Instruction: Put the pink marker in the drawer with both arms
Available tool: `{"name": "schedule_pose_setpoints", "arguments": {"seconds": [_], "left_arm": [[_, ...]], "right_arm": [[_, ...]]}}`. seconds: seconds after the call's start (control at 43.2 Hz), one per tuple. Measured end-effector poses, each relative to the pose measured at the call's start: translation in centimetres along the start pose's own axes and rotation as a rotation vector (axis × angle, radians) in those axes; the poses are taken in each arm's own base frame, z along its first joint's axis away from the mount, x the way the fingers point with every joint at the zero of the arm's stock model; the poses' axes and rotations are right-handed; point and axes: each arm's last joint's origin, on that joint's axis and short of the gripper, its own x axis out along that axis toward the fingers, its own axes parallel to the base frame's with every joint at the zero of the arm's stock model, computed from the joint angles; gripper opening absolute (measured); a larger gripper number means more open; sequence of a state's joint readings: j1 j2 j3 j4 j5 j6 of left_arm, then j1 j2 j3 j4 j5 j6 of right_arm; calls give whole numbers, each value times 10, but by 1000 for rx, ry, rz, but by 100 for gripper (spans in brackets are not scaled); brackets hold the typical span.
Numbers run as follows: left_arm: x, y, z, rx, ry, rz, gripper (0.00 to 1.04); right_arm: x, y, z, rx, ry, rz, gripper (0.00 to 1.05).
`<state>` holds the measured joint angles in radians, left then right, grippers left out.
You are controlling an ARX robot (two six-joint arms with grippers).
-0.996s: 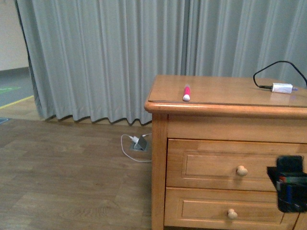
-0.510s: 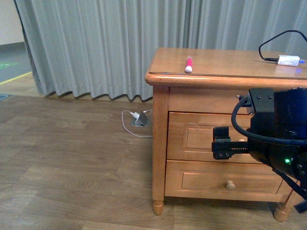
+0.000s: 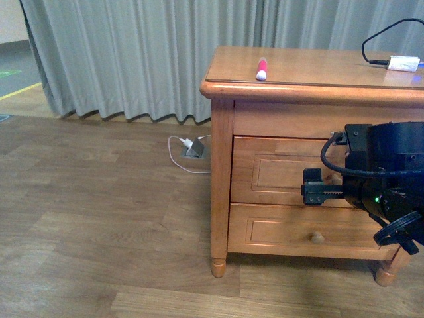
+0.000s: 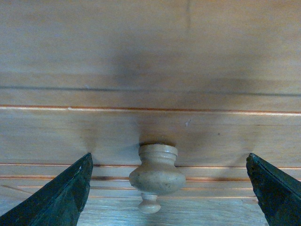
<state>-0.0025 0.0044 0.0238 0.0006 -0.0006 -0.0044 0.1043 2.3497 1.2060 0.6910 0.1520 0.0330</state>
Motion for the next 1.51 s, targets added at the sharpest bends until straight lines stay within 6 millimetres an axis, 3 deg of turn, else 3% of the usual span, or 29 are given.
{"name": "schedule_pose_setpoints", "arguments": {"seconds": [0.116,0.208,0.556,0.741,0.903,0.973,0.996,1.089,1.135,1.274,1.39,1.506], "left_arm": [[0,0,0,0,0,0,99],[0,0,0,0,0,0,99],[0,0,0,0,0,0,99],[0,0,0,0,0,0,99],[0,0,0,0,0,0,99],[0,0,0,0,0,0,99],[0,0,0,0,-1,0,99],[0,0,0,0,-3,2,99],[0,0,0,0,-2,0,99],[0,0,0,0,-3,0,99],[0,0,0,0,-3,0,99],[0,0,0,0,-3,0,99]], "right_arm": [[1,-1,0,-3,-21,0,96],[0,-1,0,0,-29,1,85],[-6,4,5,1,-43,3,24],[-11,4,7,36,1,3,23],[-30,2,2,62,23,36,20],[-42,0,-3,67,38,49,20],[-116,-10,-27,84,114,115,18],[-184,-22,-44,86,132,141,1],[-193,-23,-46,84,129,139,3],[-212,-30,-35,116,120,141,32],[-244,-39,-4,142,54,169,57],[-284,-54,40,170,-65,182,83]]}}
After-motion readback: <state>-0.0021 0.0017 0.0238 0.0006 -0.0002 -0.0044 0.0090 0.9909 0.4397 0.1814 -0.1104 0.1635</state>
